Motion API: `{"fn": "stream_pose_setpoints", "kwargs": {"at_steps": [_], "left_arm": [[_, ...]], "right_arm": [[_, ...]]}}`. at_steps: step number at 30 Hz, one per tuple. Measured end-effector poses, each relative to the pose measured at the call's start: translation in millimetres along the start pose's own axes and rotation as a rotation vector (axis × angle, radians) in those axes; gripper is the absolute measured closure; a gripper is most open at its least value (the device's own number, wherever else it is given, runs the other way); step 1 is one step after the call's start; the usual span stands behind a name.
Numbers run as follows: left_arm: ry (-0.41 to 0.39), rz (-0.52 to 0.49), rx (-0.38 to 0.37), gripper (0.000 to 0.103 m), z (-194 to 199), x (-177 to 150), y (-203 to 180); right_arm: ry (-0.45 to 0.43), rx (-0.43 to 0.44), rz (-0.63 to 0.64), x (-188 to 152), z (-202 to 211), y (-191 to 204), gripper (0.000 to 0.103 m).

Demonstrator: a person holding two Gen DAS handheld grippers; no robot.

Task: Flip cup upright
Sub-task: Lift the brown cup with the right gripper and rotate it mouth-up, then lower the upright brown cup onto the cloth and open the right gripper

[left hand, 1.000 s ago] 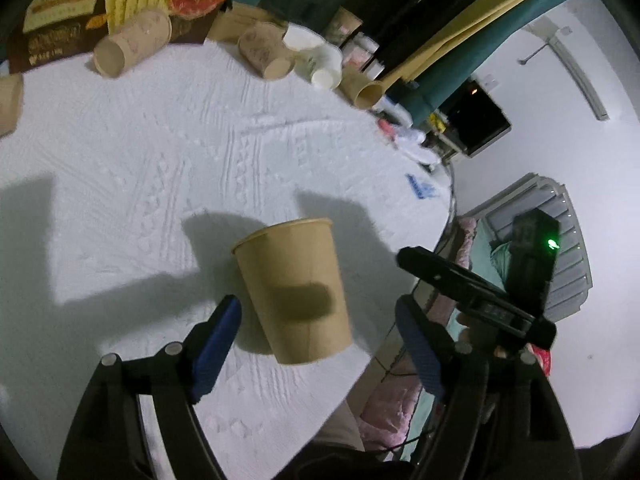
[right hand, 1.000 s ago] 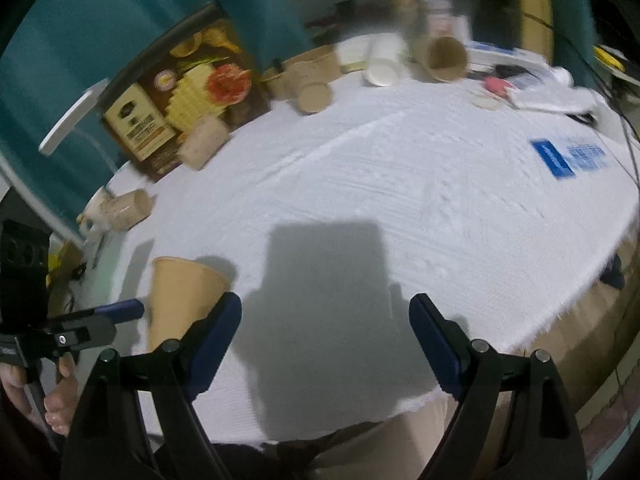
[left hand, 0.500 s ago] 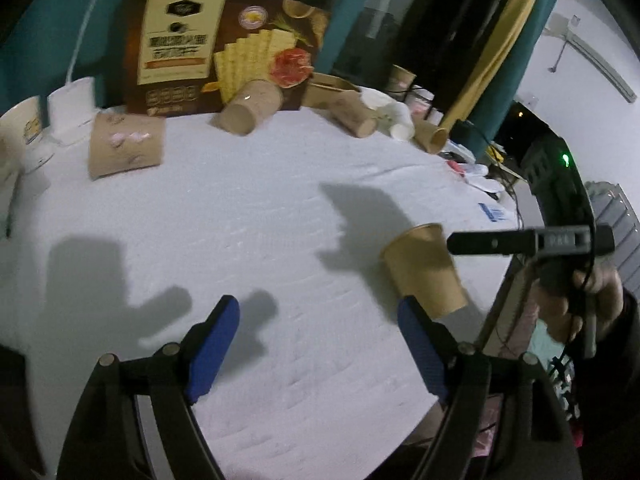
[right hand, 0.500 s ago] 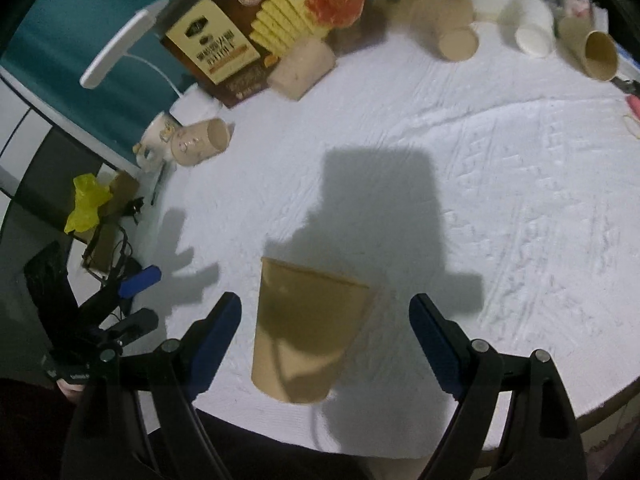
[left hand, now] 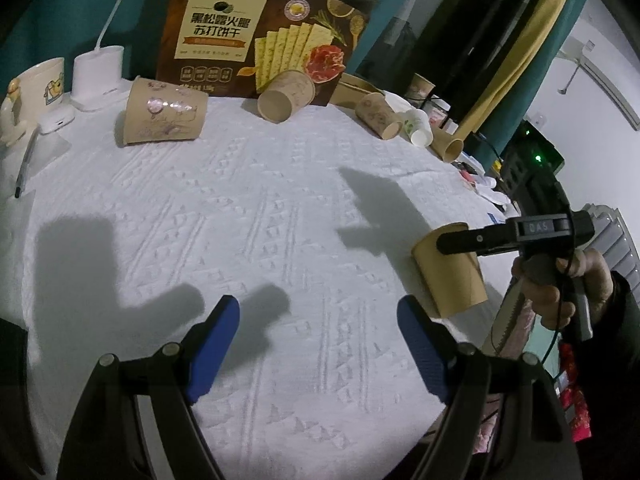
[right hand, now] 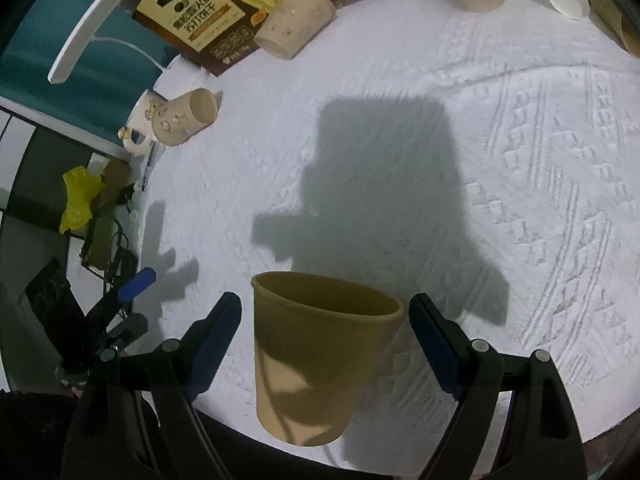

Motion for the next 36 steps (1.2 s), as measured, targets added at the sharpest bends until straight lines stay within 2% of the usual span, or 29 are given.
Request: {"fn": "stream_pose_setpoints", "kwargs": {"at_steps": [4, 8, 15, 19, 22, 26, 29, 33, 36], "left_arm": [[-0.010, -0.002, 0.011, 0.022, 1.6, 3.0, 4.9], [-0.002, -0.001, 0.007, 0.022, -0.4, 4.6, 7.0], [0.011, 0.005, 0.006, 0.022, -2.8, 3.9, 8.5], [-0.002, 0.007, 0.005, 0.022, -1.2, 5.8, 7.5], [-0.002, 0.015, 0.005, 0.022, -3.0, 5.9, 7.8], [-0.007, 0.014, 0.009, 0.022, -0.9, 6.7, 6.8], [-0.016, 0.018, 0.017, 0.022, 2.6, 7.5, 8.6], [-0.027, 0.030, 0.025, 0.022, 5.9, 8.9, 13.3], [-0.031, 0.036, 0.032, 0.022, 6.4, 8.8, 16.1]], "right_arm": [[0.026, 0.005, 0.008, 3.0, -5.2, 2.2, 0.019], [0.040, -0.004, 0.043, 5.6, -8.4, 9.3, 0.036], [0.016, -0.010, 0.059, 5.1, -6.1, 11.5, 0.037], [-0.097, -0.085, 0.116, 14.1, 9.0, 20.0, 0.037], [-0.242, -0.181, 0.177, 24.7, 19.3, 27.8, 0.037], [-0.384, -0.216, 0.191, 30.7, 22.1, 34.2, 0.037], [-0.501, -0.339, 0.250, 28.7, 24.2, 47.2, 0.037], [-0.602, -0.485, 0.346, 18.2, 17.7, 67.1, 0.037], [-0.639, -0.527, 0.380, 9.2, 13.6, 74.2, 0.037]]}}
Point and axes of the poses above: each gripper's, at about its wrist camera, not at the fingertips, and z roughly against the way its jaws point, y to its left, x to its top, the point moved 2 cm from there along -z, roughly the way its jaws point, and after that the axes turned 9 degrees about z, right-handed, at the moved point
